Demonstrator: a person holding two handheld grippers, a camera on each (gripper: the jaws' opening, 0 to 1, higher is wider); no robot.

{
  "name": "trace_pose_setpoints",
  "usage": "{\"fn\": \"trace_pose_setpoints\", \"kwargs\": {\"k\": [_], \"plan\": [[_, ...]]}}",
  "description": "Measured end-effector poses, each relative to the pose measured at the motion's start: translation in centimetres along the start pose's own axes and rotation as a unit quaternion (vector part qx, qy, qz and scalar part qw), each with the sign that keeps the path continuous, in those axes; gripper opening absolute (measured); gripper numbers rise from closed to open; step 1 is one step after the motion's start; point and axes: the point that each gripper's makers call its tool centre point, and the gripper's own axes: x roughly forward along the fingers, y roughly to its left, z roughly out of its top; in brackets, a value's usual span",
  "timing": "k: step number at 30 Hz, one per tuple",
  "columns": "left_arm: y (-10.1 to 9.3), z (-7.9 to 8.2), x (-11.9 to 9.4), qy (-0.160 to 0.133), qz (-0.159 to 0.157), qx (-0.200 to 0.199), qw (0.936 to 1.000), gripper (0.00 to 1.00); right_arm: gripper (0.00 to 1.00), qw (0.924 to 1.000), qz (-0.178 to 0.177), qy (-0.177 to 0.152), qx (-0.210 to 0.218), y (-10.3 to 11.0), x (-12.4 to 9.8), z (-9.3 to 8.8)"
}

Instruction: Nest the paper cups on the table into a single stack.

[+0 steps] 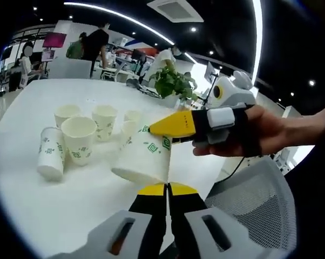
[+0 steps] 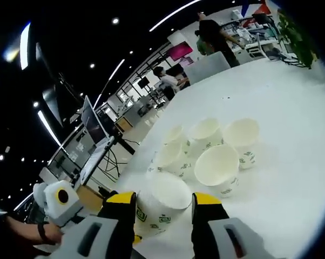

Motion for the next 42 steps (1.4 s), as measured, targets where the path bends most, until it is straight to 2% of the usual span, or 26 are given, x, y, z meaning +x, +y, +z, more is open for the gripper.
{"fn": "trace_pose_setpoints", "kwargs": {"k": [4, 10, 15, 22, 29, 31, 40, 42], "plan": [[0.2, -0.6, 0.0, 0.018, 0.001, 0.016, 0.9997, 0.00, 0.38, 0.9996, -0.009, 0.012, -0.025, -0.3, -0.1, -0.3], [0.3, -1.2, -0.1, 0.041, 0.002, 0.045, 0.9982, 0.00, 0.32, 0.9989, -0.003, 0.030, -0.037, 0.1, 0.2, -1.4], [0.7, -1.2, -0.5, 0.050, 0.004, 0.068, 0.9965, 0.00, 0.28, 0.9988, 0.002, 0.031, -0.039, 0.1, 0.3, -1.6], [1.0, -0.9, -0.5, 0.043, 0.016, 0.076, 0.9960, 0.00, 0.27, 0.9996, 0.010, 0.024, -0.012, -0.3, 0.3, -1.5], [0.8, -0.1, 0.2, 0.026, 0.017, 0.067, 0.9972, 0.04, 0.24, 0.9994, 0.024, 0.026, 0.005, 0.4, 0.2, -2.1], [0.7, 0.1, 0.3, 0.024, 0.017, 0.066, 0.9974, 0.05, 0.24, 0.9989, 0.032, 0.021, 0.025, 0.5, 0.3, -2.1], [0.3, 0.5, 0.9, 0.022, 0.015, 0.057, 0.9980, 0.05, 0.24, 0.9982, 0.047, 0.024, 0.030, 2.1, 0.6, -2.6], [0.3, 0.6, 1.0, 0.023, 0.015, 0.055, 0.9981, 0.06, 0.25, 0.9987, 0.038, 0.024, 0.024, 2.1, 0.5, -2.8]]}}
